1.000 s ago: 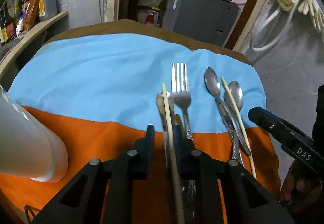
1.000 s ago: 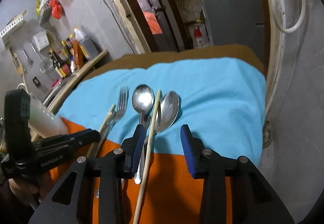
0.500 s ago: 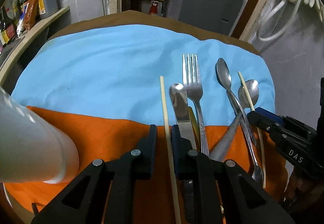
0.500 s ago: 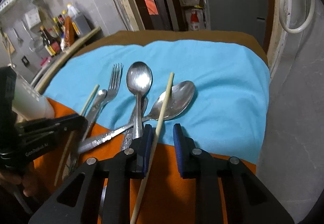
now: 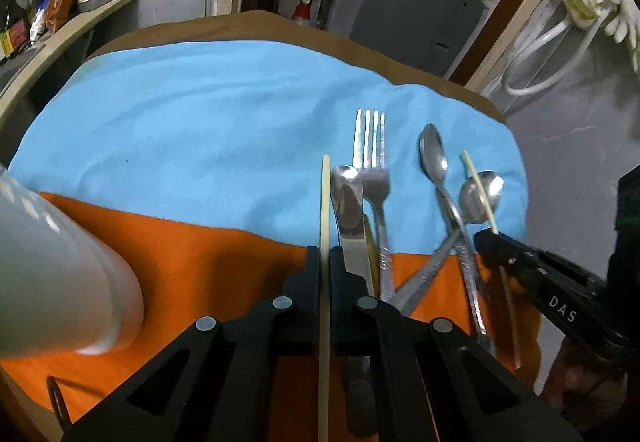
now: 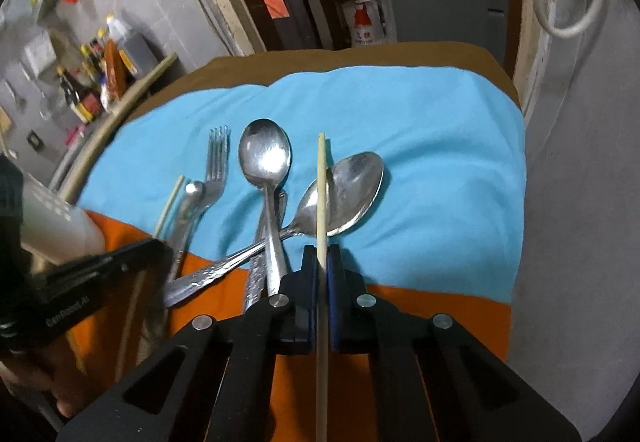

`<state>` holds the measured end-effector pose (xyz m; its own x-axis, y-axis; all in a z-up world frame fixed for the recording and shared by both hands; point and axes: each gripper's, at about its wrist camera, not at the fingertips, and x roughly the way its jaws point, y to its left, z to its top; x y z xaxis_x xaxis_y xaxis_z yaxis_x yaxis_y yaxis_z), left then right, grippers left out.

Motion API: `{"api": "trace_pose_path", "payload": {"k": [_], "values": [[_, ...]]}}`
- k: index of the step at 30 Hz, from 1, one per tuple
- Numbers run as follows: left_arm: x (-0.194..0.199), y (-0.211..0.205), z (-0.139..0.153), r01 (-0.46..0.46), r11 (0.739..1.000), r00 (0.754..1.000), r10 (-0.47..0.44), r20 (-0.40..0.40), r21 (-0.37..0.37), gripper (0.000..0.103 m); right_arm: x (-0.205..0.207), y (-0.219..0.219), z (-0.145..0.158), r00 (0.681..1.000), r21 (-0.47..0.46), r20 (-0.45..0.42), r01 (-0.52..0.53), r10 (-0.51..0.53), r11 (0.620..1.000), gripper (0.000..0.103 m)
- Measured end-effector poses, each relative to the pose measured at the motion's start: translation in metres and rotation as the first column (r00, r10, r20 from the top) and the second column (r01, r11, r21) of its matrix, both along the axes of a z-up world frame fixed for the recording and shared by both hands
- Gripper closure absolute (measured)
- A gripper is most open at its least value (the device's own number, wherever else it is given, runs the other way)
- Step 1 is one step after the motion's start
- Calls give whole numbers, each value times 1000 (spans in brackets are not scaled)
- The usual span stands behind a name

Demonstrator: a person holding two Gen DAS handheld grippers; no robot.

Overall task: Organize utensils
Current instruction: 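Lift both chopsticks upright and carry them over the white caddy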

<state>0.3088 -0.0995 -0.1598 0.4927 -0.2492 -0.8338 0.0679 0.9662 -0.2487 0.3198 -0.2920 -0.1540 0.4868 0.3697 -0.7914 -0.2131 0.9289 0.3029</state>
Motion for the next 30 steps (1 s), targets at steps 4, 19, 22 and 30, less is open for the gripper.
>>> {"api": "trace_pose_path", "payload": {"k": [4,19,22,30], "values": [[-13,1,13,4,999,998,-2,65,-43,101,-15,-9,4,999,102,26,26,-29,994,100],[-75,17,102,17,992,900,37,434,-121,101,-76,23,80,911,321,410,-95,-48,942,100],[-83,28,119,9,992,874,53,483,-126,101,-83,36,94,887,313,459,-109,-50,943,100],[-103,79,162,-5,988,808,96,581,-156,101,-94,78,141,805,313,591,-169,-52,935,100]]}}
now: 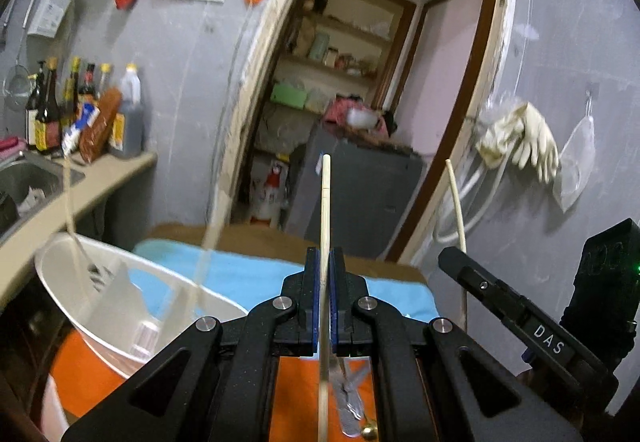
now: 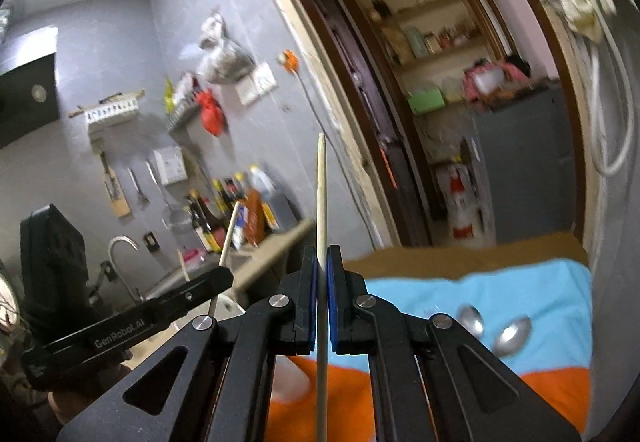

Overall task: Organize utensils
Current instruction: 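Lift both chopsticks upright and carry them over the white caddy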

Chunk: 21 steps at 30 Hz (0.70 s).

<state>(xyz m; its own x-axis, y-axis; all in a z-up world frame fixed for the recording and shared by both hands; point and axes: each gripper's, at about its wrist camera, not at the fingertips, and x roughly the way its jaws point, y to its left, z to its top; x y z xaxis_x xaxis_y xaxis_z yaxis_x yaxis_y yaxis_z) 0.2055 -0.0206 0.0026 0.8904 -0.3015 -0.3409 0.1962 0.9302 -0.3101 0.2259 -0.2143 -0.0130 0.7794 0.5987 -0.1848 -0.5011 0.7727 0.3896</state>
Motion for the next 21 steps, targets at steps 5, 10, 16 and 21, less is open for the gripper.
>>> {"api": "trace_pose_path", "payload": {"k": [5,10,16,21], "values": [[2,59,20,-42,995,996,48,70,-86,101,8,30,20,998,100,63,-38,31,994,100],[15,131,25,-125,973,983,148,107,-192,101,18,59,28,992,190,114,-67,46,979,100],[28,192,14,-204,939,963,244,117,-278,101,31,88,16,990,239,127,-91,61,967,100],[34,204,2,-229,927,952,277,132,-296,101,40,100,2,991,236,126,-78,50,969,100]]}}
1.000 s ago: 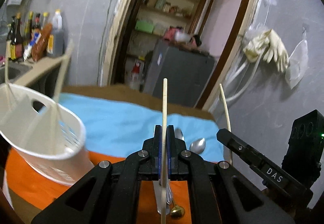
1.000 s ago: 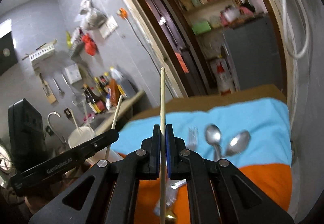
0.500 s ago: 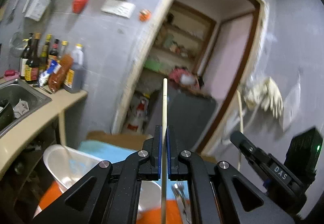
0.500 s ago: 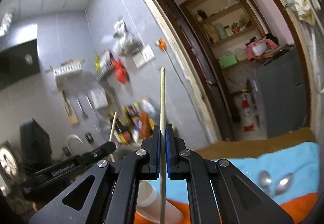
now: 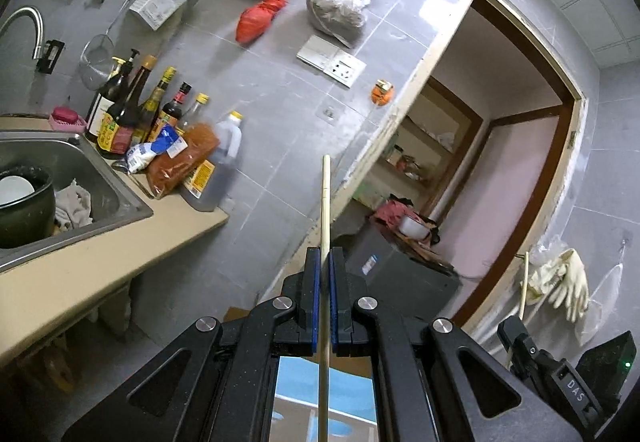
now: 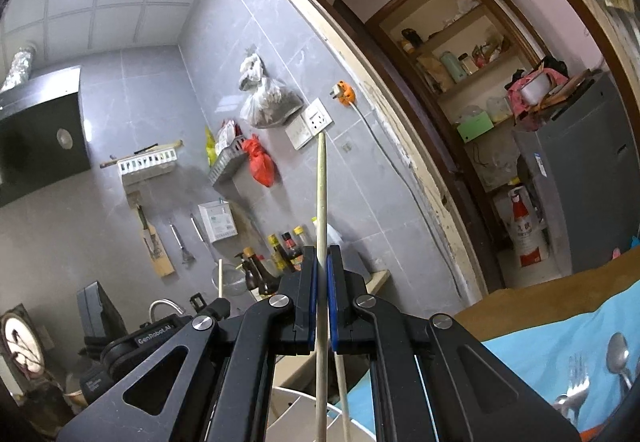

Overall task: Organize utensils
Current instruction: 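Lift both chopsticks upright and carry them over the white caddy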

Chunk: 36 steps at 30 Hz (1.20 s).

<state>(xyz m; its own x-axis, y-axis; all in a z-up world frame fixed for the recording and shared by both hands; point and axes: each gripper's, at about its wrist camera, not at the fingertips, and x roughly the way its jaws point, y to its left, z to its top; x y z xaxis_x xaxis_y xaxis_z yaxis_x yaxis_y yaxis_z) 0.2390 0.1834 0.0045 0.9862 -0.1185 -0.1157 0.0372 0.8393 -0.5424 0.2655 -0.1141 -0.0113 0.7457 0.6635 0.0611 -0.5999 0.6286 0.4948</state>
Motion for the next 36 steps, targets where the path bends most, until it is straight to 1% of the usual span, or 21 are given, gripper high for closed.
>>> {"api": "trace_pose_path", "payload": {"k": [3,10,15,18,22,24,30,36], "values": [[3,2,-6,-23,1000,1000,23,13,18,101,3,3,-7,1000,10,2,5,-5,1000,100],[1,-10,-21,-62,995,998,60,31,72,101,3,12,-26,1000,4,3,2,-2,1000,100],[-3,-25,-29,-90,985,995,82,60,148,101,0,20,-36,1000,-37,11,8,-8,999,100],[-8,-30,-34,-106,981,992,93,83,165,101,-2,22,-40,1000,-53,24,12,-10,998,100],[-13,-43,-40,-105,971,991,84,103,216,101,-4,25,-44,1000,-89,25,6,-4,996,100],[-16,-45,-42,-103,969,991,80,110,225,101,-7,27,-45,999,-110,32,5,-2,994,100],[-17,-41,-52,-94,973,994,80,74,209,101,-12,30,-47,1000,-164,31,5,0,986,99],[-21,-45,-54,-45,971,999,44,10,235,99,-15,30,-51,1000,-196,-2,-6,5,981,98]]}}
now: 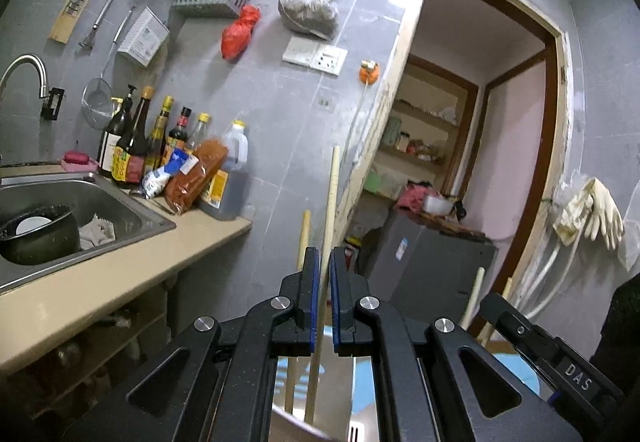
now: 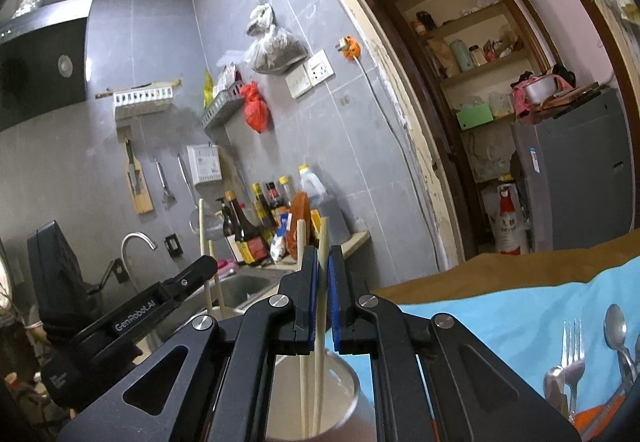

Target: Organize utensils

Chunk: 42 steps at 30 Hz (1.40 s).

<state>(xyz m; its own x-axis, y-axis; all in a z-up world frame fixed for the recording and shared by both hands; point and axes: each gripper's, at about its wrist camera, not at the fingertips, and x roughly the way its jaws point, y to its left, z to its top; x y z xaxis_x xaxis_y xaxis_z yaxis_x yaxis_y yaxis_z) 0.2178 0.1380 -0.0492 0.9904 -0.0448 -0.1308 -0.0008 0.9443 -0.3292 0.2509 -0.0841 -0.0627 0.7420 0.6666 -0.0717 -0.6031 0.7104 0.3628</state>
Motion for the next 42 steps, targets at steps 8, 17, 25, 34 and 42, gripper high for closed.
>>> {"api": "trace_pose_path", "payload": {"k": [8,17,25,34,42], "values": [[-6,-2,7,40,999,997,-41,-61,-21,76,-6,-10,11,1000,8,-14,14,-14,1000,80],[-15,-25,34,63,998,995,-61,-82,25,42,-19,-44,39,996,-7,6,86,-86,996,59],[-20,-65,54,76,995,994,-69,-90,72,7,-35,-96,55,977,-77,14,215,-215,974,20],[-28,-136,49,139,976,986,-121,-114,166,6,-54,-157,53,939,-170,5,339,-344,925,0],[-27,-197,21,234,952,959,-193,-206,196,6,-65,-202,36,914,-248,-26,386,-405,888,0]]}}
